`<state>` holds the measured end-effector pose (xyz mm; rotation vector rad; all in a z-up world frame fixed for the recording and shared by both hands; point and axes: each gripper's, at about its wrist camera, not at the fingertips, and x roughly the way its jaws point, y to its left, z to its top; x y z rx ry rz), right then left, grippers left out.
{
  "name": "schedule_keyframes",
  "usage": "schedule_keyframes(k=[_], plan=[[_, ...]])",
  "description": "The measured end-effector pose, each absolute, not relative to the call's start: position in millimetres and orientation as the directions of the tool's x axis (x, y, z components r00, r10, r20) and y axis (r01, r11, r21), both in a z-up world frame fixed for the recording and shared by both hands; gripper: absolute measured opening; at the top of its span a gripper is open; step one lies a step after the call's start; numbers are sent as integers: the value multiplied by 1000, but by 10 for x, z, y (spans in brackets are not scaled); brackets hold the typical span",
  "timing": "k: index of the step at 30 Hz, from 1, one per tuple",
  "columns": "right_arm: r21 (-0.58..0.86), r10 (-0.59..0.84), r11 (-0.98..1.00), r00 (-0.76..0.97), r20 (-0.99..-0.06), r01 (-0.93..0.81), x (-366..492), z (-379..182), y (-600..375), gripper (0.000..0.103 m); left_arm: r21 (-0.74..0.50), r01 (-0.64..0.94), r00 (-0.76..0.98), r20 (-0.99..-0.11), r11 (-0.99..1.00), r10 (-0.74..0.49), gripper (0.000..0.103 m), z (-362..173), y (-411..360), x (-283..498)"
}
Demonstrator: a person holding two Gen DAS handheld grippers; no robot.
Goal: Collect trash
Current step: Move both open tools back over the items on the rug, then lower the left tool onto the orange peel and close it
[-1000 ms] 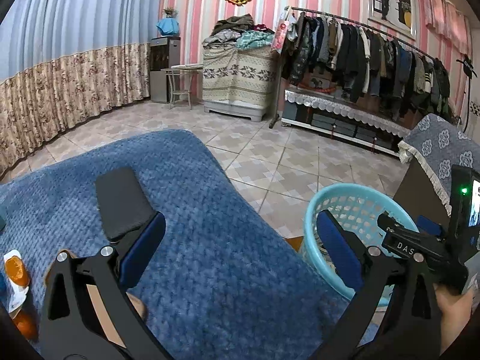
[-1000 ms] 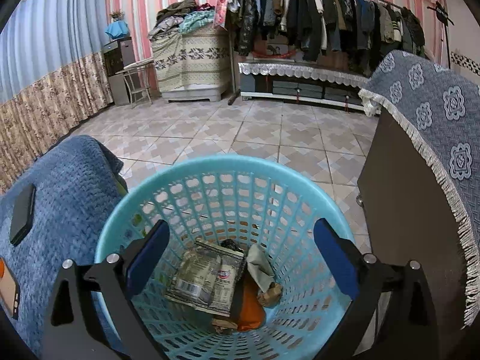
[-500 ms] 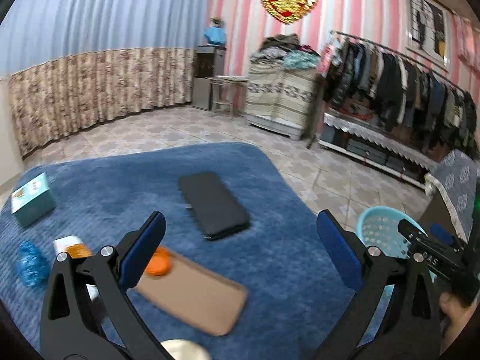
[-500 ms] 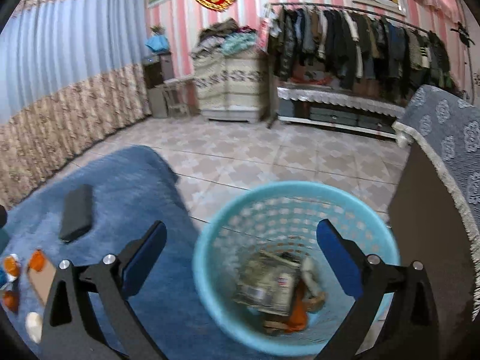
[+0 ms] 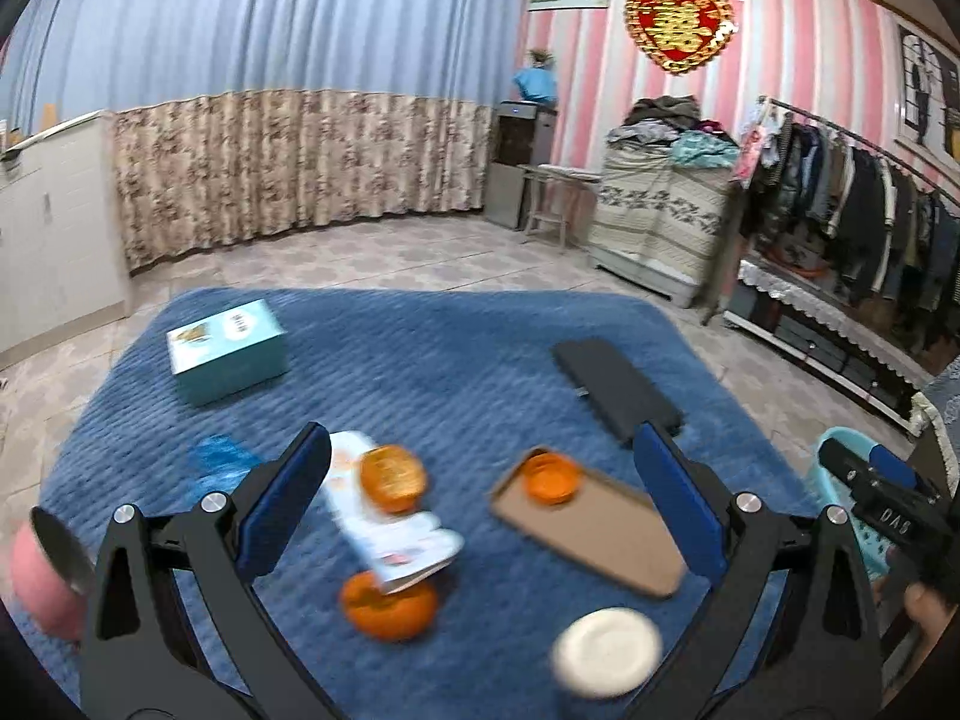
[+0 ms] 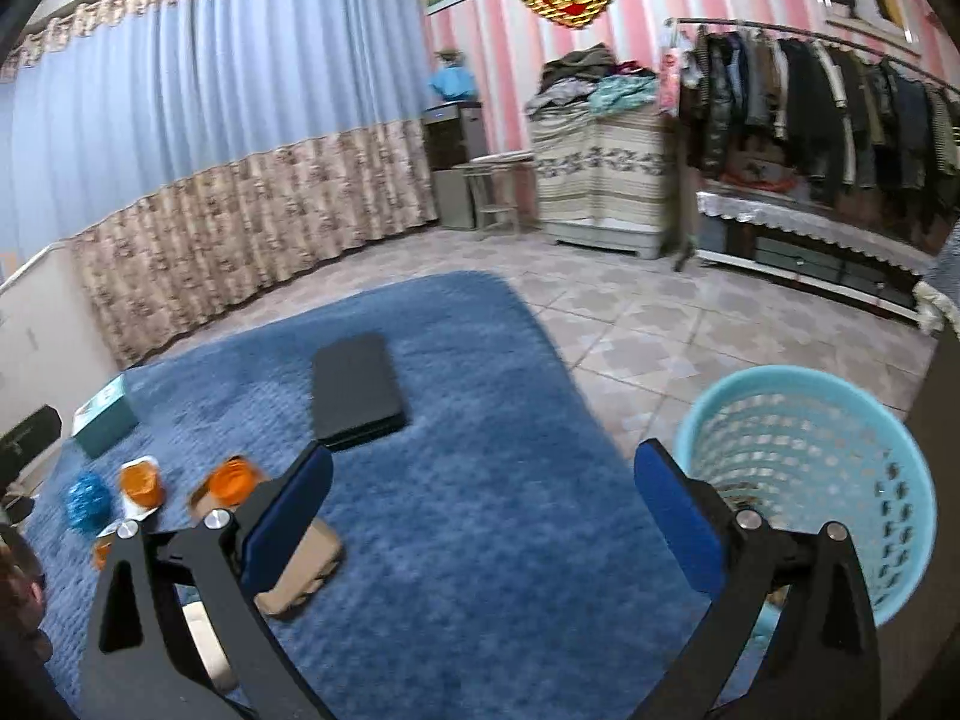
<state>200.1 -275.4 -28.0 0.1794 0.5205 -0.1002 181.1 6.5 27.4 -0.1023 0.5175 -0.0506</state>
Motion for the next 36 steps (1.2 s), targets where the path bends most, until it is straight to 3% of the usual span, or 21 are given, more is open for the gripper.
schedule_keyframes(k=[8,23,31,36], plan=[[159,11,984,860,-510,82,2006,-313,-2557,98,-38,-51,857,-515,998,24,97,147,434,1743],[159,102,987,860,-501,-24,2060,-401,-2220,99,30,-59,807,-587,998,66,97,-273,761,1435],[-44,48,995,842,-538,-85,2130,-466,-1849,99,36,-37,789,-612,999,52,97,-425,787,1453],[-48,43,995,831,-555,-83,2156,-486,-1835,99,12,-1,780,-626,1000,9,97,-457,685,1516]])
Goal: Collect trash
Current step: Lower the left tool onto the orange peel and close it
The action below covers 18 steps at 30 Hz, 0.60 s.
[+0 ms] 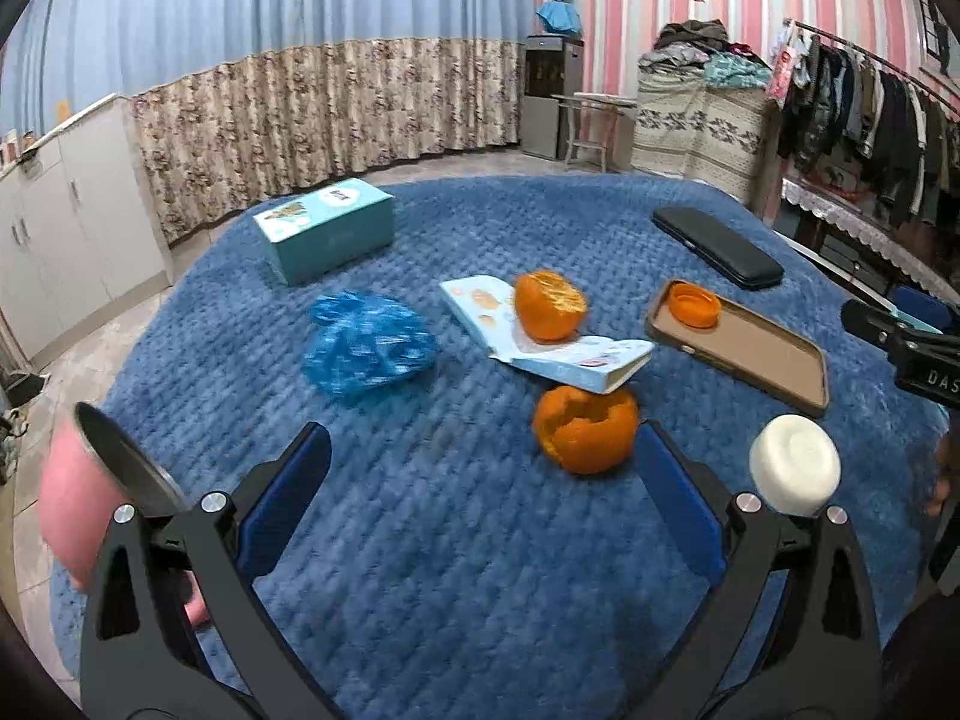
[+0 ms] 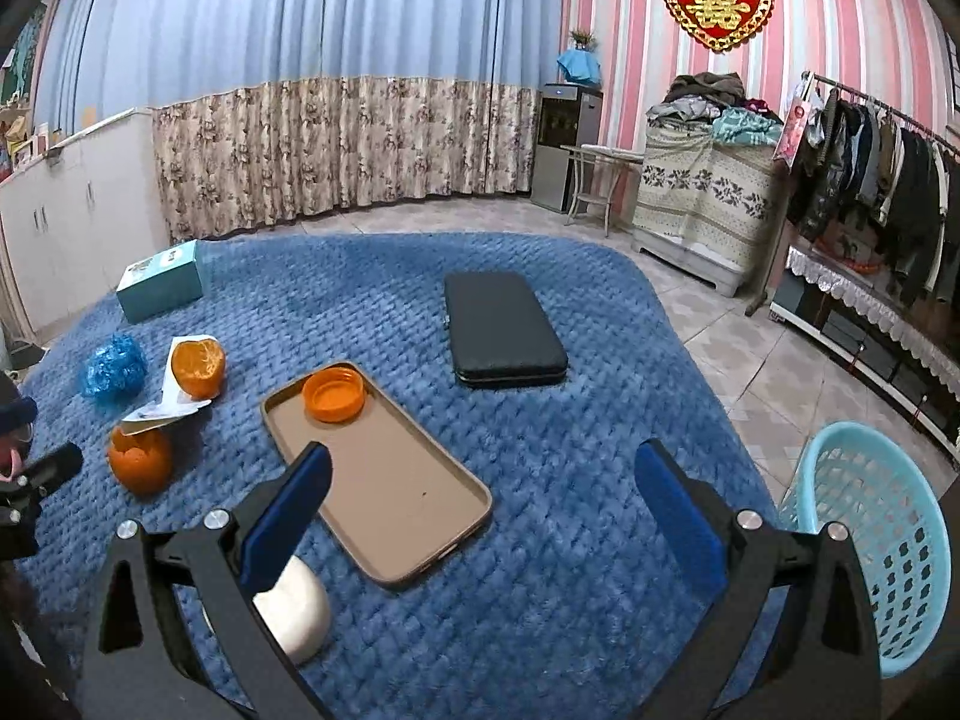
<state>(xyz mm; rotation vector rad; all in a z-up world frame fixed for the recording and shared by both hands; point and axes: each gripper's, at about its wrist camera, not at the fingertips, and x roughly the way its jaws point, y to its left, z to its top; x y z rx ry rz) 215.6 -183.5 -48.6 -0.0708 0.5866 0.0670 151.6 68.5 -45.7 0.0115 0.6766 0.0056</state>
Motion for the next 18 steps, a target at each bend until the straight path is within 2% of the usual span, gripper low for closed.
schedule_keyframes(k=[5,8,12,18], plan=[[-53,11,997,827,-563,-50,2163,-491,-1873,99,45,38,754,-657,998,1,97,-541,454,1658],[-83,-31,996,822,-568,-20,2168,-518,-1884,99,19,75,729,-684,997,-42,97,-576,367,1733],[-113,-45,993,814,-579,-26,2194,-548,-1846,99,20,74,713,-700,997,-39,97,-617,307,1819],[-126,-33,991,810,-585,-50,2188,-565,-1798,99,-76,75,662,-742,994,-107,78,-706,347,1959]])
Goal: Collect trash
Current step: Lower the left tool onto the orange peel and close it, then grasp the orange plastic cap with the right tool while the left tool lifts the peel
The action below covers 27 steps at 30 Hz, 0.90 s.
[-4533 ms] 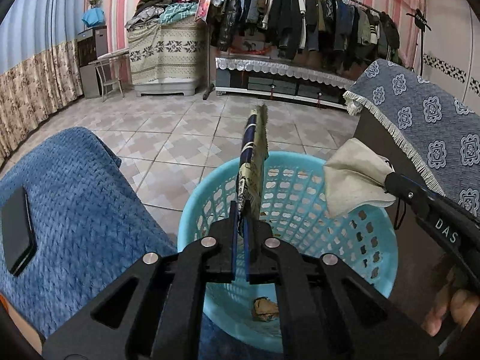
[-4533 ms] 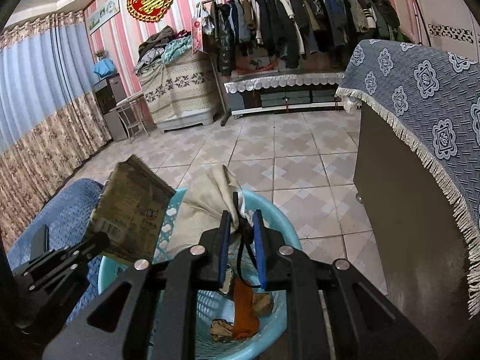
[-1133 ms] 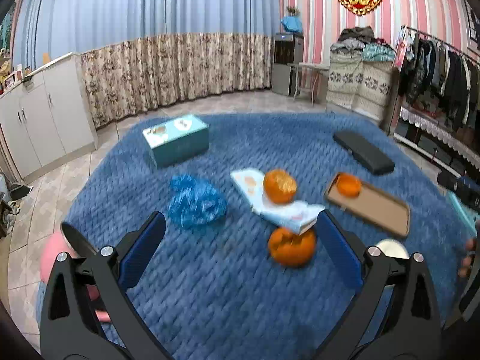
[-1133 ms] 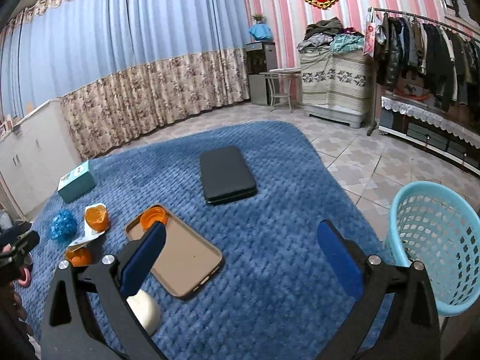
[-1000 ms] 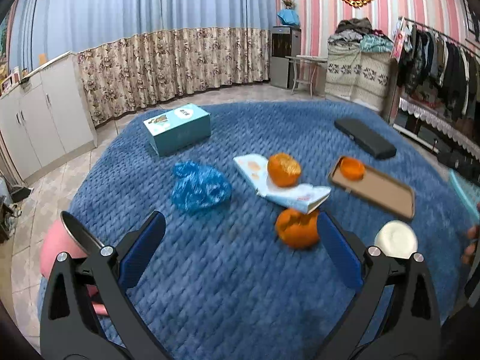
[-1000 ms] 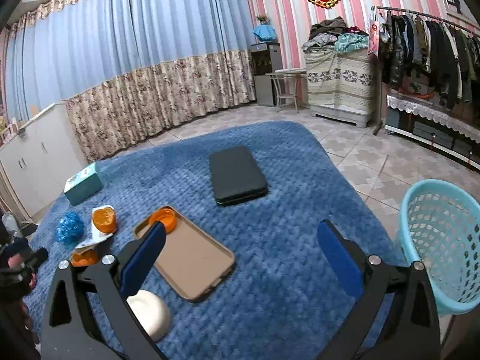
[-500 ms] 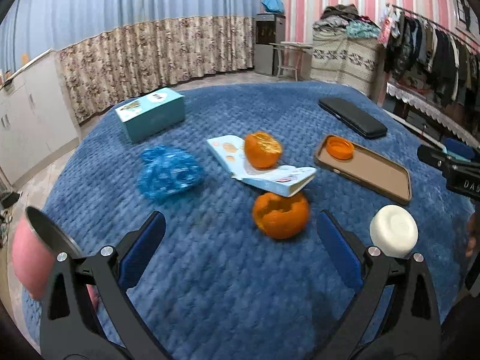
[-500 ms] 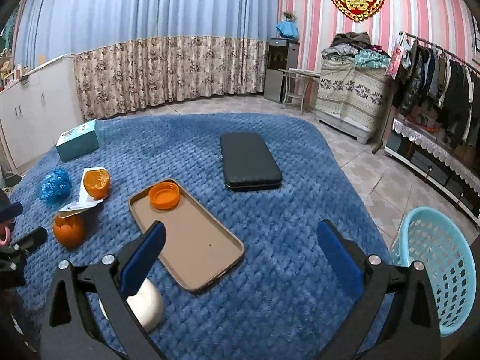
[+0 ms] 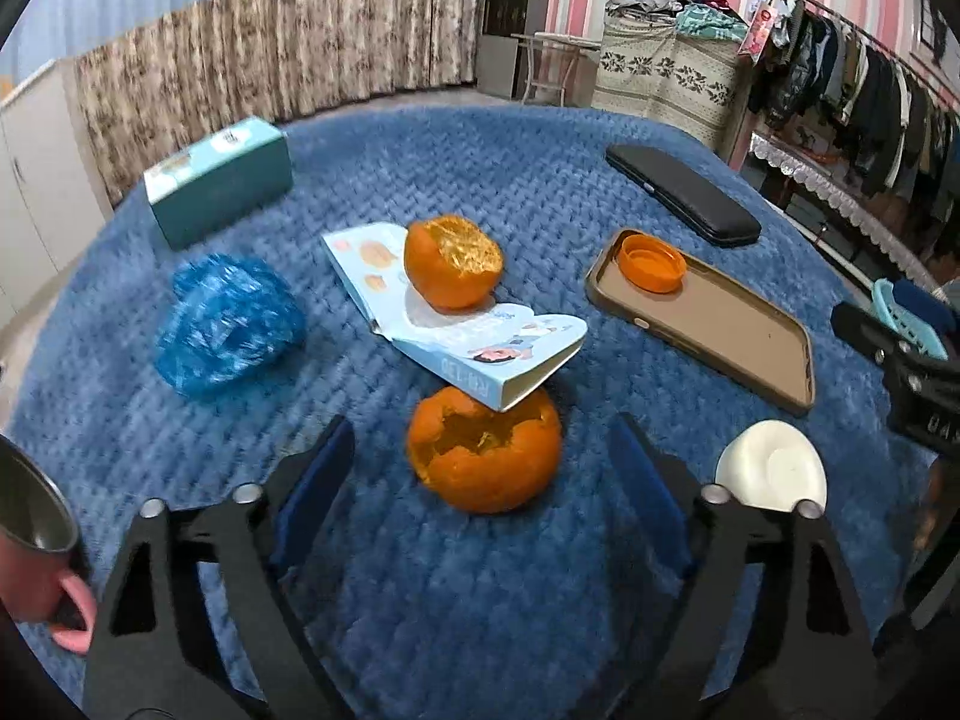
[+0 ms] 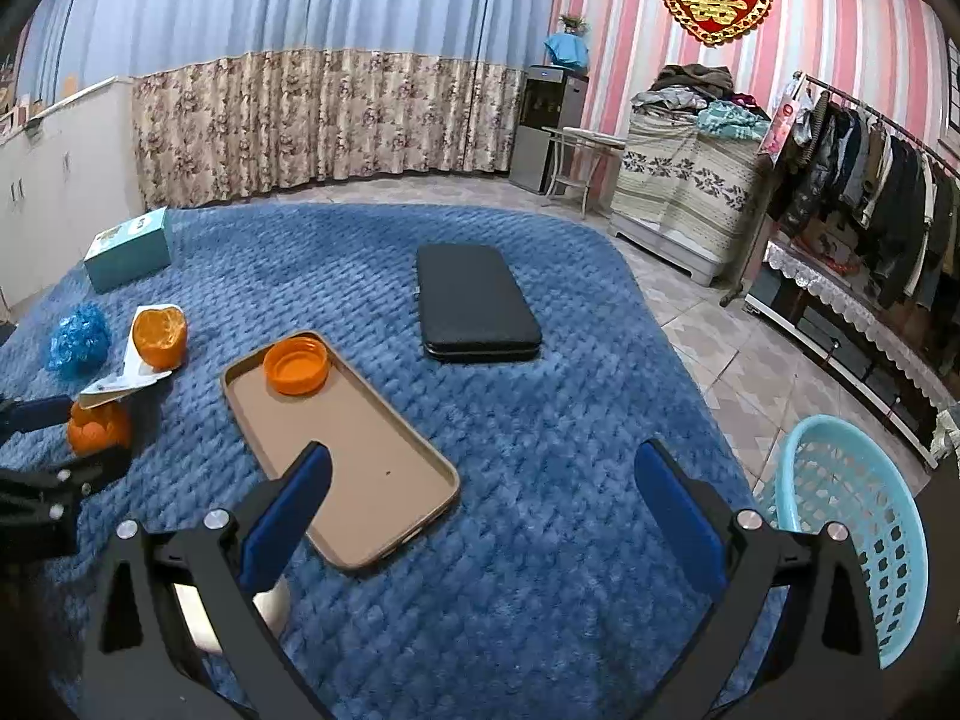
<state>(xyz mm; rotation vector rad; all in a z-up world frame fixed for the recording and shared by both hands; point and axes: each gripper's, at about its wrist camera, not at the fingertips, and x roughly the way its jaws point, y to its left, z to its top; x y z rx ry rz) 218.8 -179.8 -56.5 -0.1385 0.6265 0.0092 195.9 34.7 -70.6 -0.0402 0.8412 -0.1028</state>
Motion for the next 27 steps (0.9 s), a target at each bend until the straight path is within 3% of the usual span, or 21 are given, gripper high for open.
schedule_keyframes(k=[2,8,20,24,27], plan=[[-115,-16,991,808,-588,-64,2182,-565,-1792,98,-79,72,646,-756,994,-107,62,-737,332,1999],[-90,38,989,799,-600,-115,2179,-585,-1716,98,-62,102,659,-743,993,-114,39,-701,305,1923],[-2,129,986,775,-618,-166,2452,-572,-1506,97,-14,101,743,-664,995,-85,36,-305,532,1588],[10,162,978,740,-653,-206,2613,-625,-1331,76,-35,79,769,-634,996,-83,36,-140,695,1586],[38,186,975,707,-683,-221,2757,-697,-1220,72,-30,46,773,-632,998,-55,36,-114,783,1700]])
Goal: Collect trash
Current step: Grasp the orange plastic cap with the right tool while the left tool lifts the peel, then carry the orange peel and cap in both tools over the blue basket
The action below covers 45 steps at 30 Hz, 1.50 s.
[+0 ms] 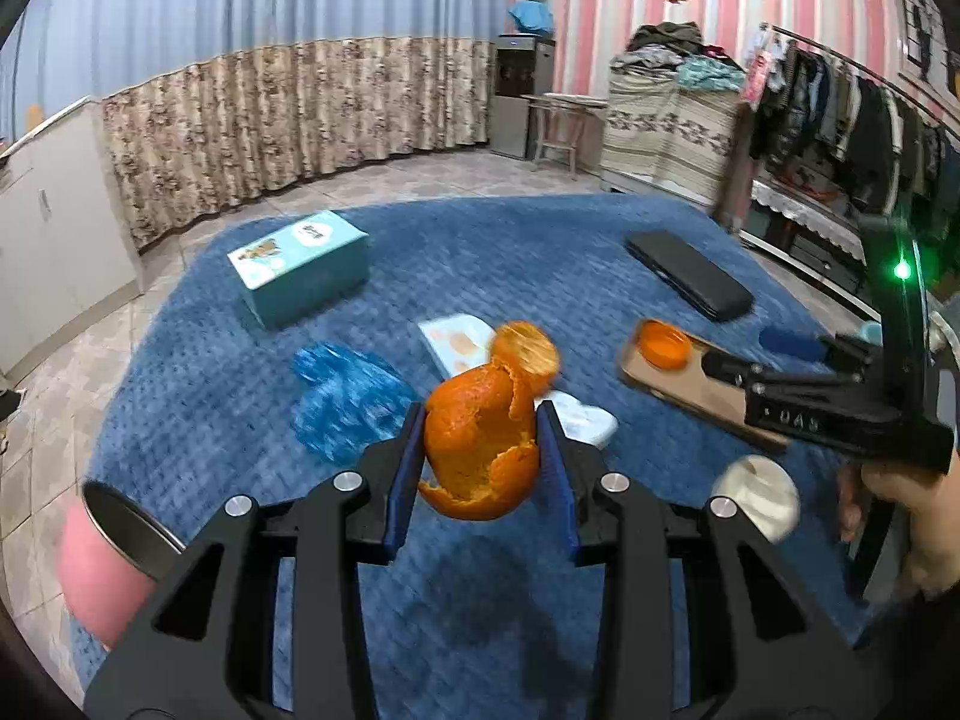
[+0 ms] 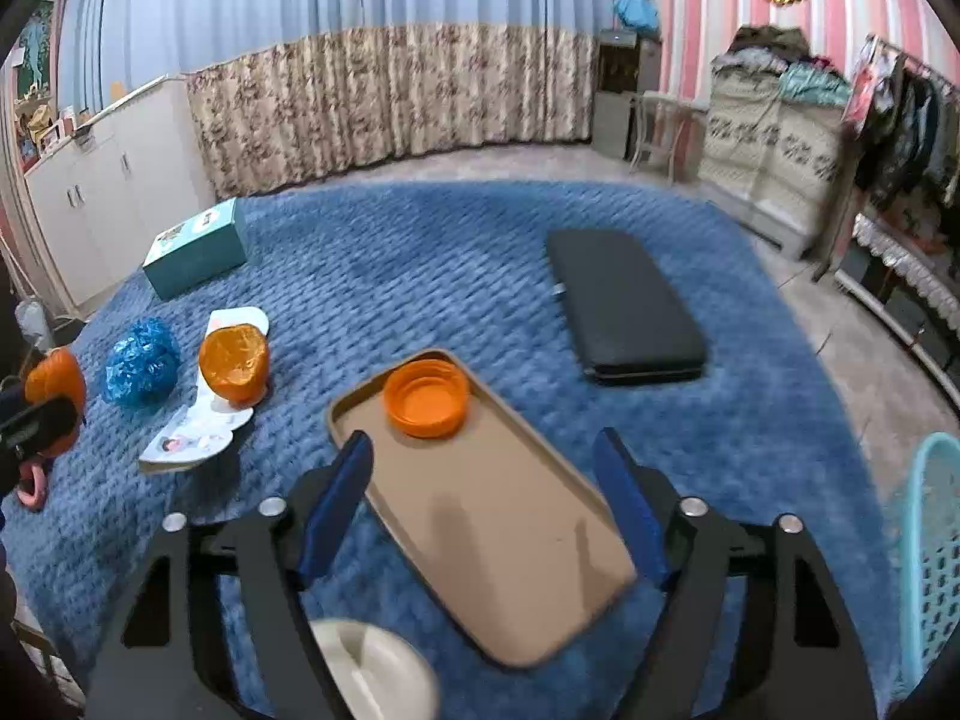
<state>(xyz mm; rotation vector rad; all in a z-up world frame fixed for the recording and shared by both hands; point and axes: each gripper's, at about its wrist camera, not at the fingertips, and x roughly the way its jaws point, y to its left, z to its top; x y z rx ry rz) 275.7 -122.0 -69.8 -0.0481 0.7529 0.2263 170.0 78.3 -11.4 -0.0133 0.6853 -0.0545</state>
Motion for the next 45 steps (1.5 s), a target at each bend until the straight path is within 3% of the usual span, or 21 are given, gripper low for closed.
schedule_keyframes(k=[5,10,14,15,20,28,45], plan=[[24,188,971,695,-695,-239,2884,-741,-1069,67,-74,8,764,-643,997,-54,36,-134,933,1923],[53,209,966,646,-734,-253,3052,-849,-967,47,-52,4,760,-649,999,-37,36,-185,921,2062],[38,203,964,639,-742,-262,3082,-878,-908,45,-65,7,758,-650,998,-47,36,-219,899,2128],[28,203,961,636,-744,-274,3086,-881,-890,39,-66,4,758,-650,998,-47,36,-230,893,2144],[-1,190,960,656,-730,-280,3029,-829,-910,39,-74,-3,753,-656,997,-46,36,-251,840,2214],[24,149,985,771,-620,-171,2642,-377,-1464,39,-71,37,779,-623,997,-73,36,-110,572,2236],[45,-203,966,848,-489,256,1692,113,-3351,39,-62,261,824,-505,963,-256,36,433,-808,2188]])
